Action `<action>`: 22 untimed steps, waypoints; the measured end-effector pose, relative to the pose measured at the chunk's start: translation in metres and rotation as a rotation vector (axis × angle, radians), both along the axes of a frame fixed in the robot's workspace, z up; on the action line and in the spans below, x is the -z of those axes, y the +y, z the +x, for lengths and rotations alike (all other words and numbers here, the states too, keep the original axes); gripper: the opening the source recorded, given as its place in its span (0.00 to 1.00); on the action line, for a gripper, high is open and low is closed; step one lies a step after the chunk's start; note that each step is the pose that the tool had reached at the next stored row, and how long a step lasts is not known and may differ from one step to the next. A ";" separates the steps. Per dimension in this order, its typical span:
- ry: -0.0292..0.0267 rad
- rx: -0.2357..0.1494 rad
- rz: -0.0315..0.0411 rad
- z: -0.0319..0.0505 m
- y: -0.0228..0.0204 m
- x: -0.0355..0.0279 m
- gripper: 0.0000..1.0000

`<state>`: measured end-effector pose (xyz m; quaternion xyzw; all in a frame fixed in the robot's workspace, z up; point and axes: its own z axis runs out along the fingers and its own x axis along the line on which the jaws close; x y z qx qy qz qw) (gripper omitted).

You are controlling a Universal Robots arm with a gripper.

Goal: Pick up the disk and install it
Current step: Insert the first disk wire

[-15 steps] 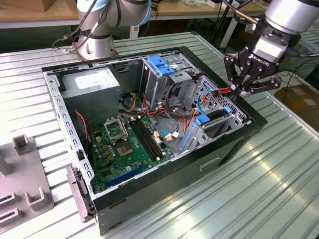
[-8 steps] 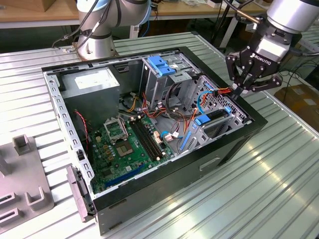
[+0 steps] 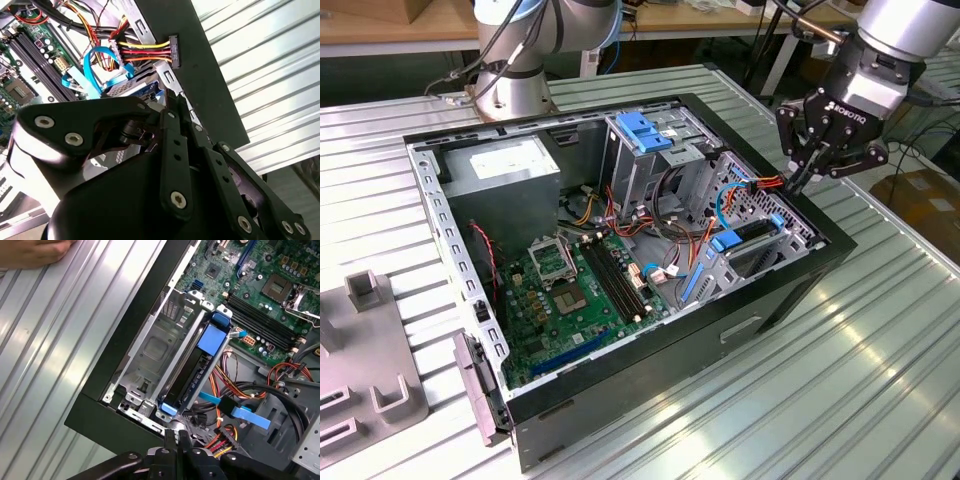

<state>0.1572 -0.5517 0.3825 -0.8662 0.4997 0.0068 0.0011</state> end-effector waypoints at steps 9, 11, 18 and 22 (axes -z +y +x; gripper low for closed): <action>-0.0009 -0.057 -0.0001 0.0043 0.0048 0.0002 0.38; -0.0029 -0.073 -0.0002 0.0044 0.0058 0.0005 0.38; -0.0271 -0.222 -0.0010 0.0044 0.0061 0.0042 0.38; -0.0317 -0.276 -0.0013 0.0044 0.0082 0.0050 0.38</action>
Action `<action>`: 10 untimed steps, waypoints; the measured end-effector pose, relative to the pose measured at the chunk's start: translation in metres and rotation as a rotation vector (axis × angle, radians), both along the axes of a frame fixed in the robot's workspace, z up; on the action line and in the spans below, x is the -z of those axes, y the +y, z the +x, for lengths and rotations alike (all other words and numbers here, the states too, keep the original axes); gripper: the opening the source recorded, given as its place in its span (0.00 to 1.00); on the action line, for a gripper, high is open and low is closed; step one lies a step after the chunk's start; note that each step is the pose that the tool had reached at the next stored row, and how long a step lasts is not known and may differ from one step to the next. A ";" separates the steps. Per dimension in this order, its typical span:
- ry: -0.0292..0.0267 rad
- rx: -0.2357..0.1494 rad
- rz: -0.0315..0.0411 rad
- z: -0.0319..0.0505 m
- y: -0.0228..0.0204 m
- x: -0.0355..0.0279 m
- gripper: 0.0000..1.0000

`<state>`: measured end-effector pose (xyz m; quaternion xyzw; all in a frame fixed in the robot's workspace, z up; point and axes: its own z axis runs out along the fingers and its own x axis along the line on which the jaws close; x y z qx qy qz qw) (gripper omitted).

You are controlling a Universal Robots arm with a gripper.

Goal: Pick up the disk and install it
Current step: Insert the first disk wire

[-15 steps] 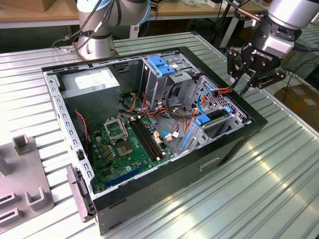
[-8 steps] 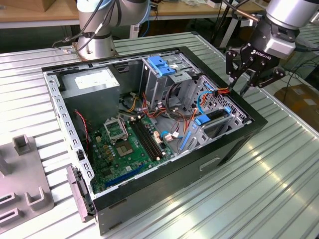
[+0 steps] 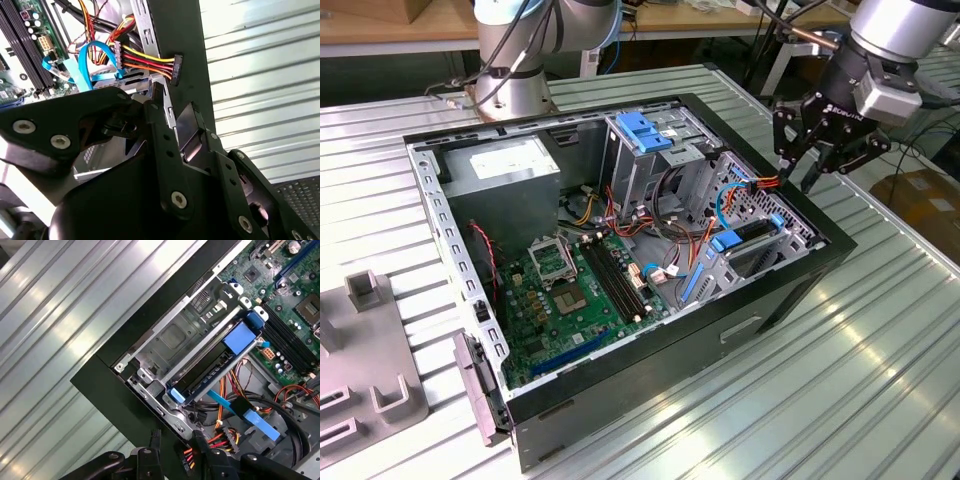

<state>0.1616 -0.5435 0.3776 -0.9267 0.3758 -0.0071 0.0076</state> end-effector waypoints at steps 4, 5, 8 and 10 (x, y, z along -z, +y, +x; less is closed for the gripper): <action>-0.0006 -0.019 -0.0009 0.0000 0.0084 0.0002 0.38; -0.0016 -0.023 -0.0009 0.0000 0.0114 0.0004 0.38; -0.0085 -0.049 -0.0019 0.0006 0.0138 0.0013 0.38; -0.0125 -0.072 -0.0025 0.0009 0.0141 0.0017 0.38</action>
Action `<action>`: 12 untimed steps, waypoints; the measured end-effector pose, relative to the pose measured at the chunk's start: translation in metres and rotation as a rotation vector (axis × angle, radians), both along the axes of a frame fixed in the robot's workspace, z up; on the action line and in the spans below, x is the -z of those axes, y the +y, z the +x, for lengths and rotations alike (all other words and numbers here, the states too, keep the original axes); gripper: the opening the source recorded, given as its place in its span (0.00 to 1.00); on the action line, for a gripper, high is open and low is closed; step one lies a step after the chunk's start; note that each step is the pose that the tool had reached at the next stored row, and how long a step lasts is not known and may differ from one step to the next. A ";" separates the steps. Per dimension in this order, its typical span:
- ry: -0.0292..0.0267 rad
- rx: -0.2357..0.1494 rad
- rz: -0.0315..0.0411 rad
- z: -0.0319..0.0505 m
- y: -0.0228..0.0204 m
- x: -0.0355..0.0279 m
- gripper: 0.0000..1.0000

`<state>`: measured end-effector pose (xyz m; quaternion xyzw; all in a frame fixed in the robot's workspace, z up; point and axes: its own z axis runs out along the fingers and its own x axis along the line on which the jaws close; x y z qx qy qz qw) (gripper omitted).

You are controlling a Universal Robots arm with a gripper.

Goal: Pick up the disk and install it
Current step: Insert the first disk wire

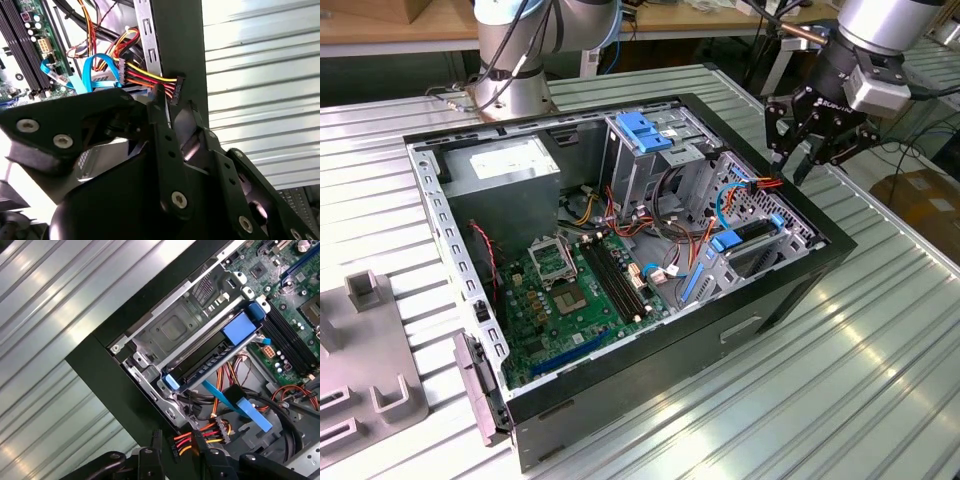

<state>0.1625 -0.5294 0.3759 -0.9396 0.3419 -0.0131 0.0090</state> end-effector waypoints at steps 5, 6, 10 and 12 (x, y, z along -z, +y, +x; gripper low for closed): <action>-0.0072 -0.068 0.0000 0.0005 0.0002 0.0009 0.30; -0.0081 -0.086 0.0001 0.0005 0.0002 0.0011 0.30; -0.0146 -0.154 0.0000 0.0005 0.0002 0.0018 0.30; -0.0194 -0.164 -0.0007 0.0005 0.0002 0.0022 0.30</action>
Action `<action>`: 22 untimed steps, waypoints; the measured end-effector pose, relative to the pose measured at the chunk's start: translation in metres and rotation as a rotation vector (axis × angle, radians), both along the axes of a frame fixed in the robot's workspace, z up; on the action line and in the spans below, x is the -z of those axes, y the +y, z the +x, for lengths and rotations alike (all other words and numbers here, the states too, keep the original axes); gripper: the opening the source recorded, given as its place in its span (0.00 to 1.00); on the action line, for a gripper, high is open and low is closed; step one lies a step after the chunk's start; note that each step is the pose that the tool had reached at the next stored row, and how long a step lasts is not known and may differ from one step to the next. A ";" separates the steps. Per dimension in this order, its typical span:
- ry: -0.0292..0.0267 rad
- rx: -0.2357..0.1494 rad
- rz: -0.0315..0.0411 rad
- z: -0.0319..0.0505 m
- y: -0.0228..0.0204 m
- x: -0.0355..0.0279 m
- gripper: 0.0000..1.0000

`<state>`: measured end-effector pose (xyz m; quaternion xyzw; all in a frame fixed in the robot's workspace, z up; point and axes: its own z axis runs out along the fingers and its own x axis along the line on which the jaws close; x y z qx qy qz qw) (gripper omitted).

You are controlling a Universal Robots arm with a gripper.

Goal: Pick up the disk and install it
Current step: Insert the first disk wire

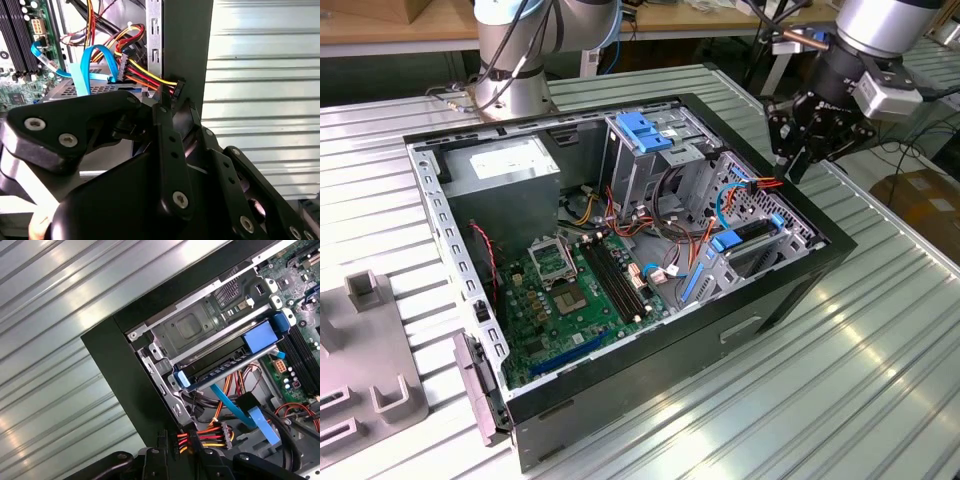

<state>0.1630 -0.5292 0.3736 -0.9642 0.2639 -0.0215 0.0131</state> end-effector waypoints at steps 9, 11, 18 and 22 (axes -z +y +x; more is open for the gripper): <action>-0.0074 -0.003 -0.0042 0.0000 0.0012 0.0023 0.37; -0.0092 -0.006 -0.0042 0.0000 0.0020 0.0032 0.37; -0.0201 -0.010 -0.0051 0.0000 0.0063 0.0072 0.37; -0.0263 -0.011 -0.0100 0.0000 0.0063 0.0095 0.29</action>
